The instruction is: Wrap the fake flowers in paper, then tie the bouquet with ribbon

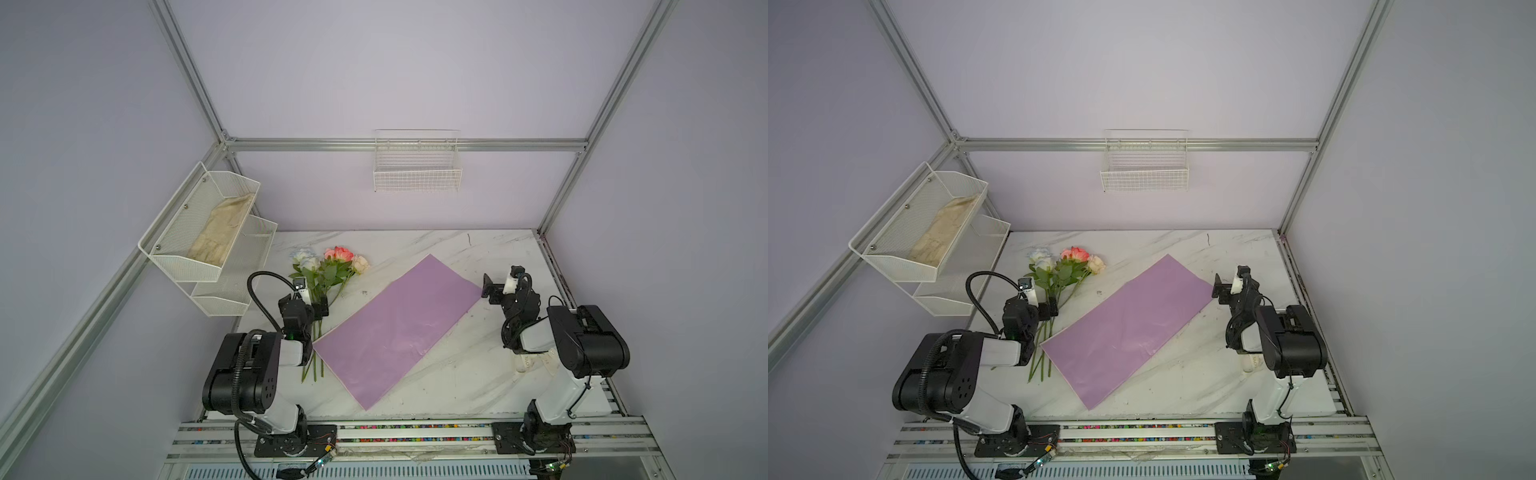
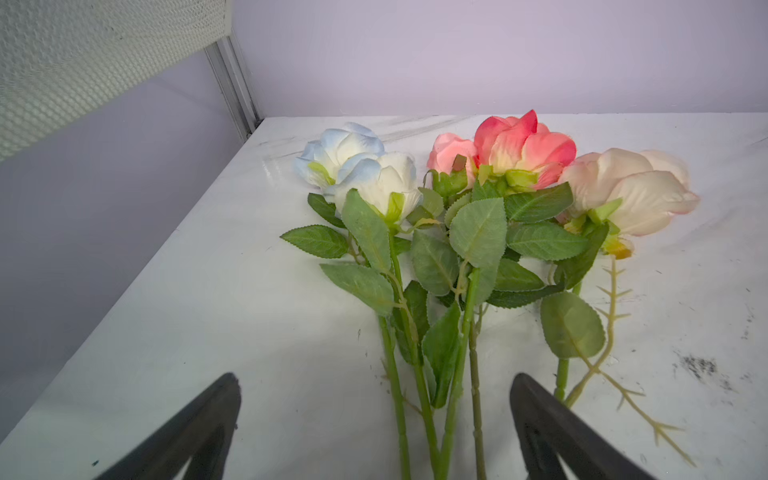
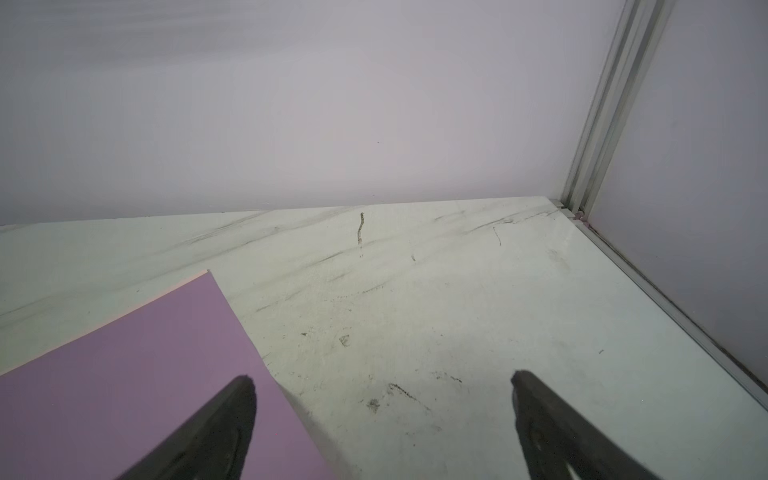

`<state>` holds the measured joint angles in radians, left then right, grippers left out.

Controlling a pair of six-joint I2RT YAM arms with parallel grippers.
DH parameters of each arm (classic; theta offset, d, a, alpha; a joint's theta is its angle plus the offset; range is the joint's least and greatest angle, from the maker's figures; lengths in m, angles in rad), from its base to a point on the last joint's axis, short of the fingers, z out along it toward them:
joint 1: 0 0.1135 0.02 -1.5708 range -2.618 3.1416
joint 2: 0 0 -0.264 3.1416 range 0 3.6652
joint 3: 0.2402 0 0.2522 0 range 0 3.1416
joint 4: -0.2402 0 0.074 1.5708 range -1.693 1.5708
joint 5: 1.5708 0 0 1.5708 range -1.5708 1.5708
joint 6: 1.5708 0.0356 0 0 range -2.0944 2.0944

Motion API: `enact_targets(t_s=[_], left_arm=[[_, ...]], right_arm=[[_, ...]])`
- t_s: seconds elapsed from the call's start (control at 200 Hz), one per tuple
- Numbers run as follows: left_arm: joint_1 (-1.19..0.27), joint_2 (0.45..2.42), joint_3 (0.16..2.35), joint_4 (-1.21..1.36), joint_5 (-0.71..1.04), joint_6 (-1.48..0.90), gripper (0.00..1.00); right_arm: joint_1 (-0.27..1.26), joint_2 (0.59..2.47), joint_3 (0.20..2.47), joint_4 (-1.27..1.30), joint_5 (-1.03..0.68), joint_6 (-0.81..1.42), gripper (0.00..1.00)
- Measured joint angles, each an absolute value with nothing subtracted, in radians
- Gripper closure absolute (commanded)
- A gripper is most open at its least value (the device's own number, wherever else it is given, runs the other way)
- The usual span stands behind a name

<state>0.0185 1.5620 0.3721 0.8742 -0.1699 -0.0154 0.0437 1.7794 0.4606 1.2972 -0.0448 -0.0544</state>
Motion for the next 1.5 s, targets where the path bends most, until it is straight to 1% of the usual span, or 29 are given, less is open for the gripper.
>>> enact_targets(t_s=[1.26, 1.315, 1.365, 1.5], left_arm=[[0.018, 1.56, 0.37, 0.881, -0.167, -0.014, 0.0], [0.017, 1.536, 0.366, 0.868, -0.165, -0.014, 0.01], [0.017, 1.483, 0.365, 0.829, -0.164, -0.014, 0.0], [0.016, 1.245, 0.374, 0.635, -0.165, -0.02, 0.0]], right_arm=[[0.045, 1.776, 0.461, 1.293, -0.043, -0.056, 0.03], [0.046, 1.754, 0.463, 1.254, -0.044, -0.057, 0.03], [0.046, 1.703, 0.481, 1.159, -0.043, -0.047, 0.03], [0.046, 1.552, 0.627, 0.855, -0.043, 0.036, 0.03]])
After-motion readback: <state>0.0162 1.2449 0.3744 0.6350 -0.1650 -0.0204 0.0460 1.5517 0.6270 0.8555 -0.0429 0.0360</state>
